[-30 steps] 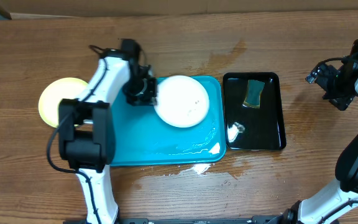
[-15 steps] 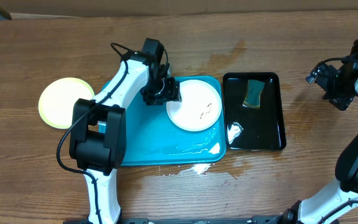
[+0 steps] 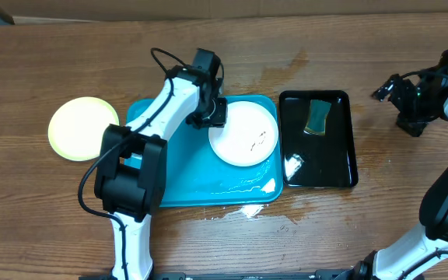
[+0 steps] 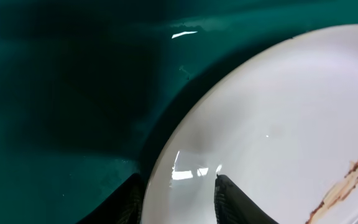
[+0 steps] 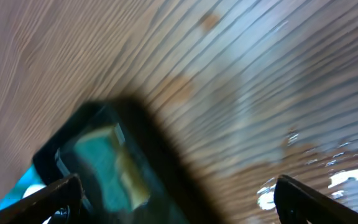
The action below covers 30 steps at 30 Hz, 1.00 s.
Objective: Clean dirty plates on tray and stack at the side
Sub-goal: 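Slide the white plate right onto the teal tray center with the left gripper, then grasp the sponge in the black tray with the right gripper and rub it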
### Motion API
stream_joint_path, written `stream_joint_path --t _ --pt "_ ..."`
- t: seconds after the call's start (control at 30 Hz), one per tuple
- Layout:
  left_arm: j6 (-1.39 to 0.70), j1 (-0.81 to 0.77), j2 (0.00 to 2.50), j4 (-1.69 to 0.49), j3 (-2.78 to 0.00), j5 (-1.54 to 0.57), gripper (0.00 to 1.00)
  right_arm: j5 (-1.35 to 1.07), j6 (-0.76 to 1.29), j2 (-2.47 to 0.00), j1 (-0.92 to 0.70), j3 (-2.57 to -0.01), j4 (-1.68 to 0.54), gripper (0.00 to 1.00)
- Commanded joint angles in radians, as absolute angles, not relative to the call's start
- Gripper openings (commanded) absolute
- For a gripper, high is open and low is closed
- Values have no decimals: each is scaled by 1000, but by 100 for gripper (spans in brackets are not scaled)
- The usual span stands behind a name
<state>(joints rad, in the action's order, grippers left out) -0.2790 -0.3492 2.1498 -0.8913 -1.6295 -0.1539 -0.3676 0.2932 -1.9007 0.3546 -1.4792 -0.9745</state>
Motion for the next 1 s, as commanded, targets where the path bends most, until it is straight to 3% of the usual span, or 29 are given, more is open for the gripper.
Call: stream_joint_path --t 0.0,0.17,0.43,0.97 --pt "-285 -376 2112 -892 -1637 -83 40 -446 210 -1868 275 -1493 -1009 94" --pt "-319 -386 2112 -893 -1637 -44 39 -229 182 -1869 92 -1493 -1032 85" --pt "-319 -386 2113 -940 -1636 -41 39 20 239 -1871 -140 -1492 -1029 84" --pt "-319 -386 2113 -978 -1623 -41 36 42 240 -1970 -163 -1491 -957 83"
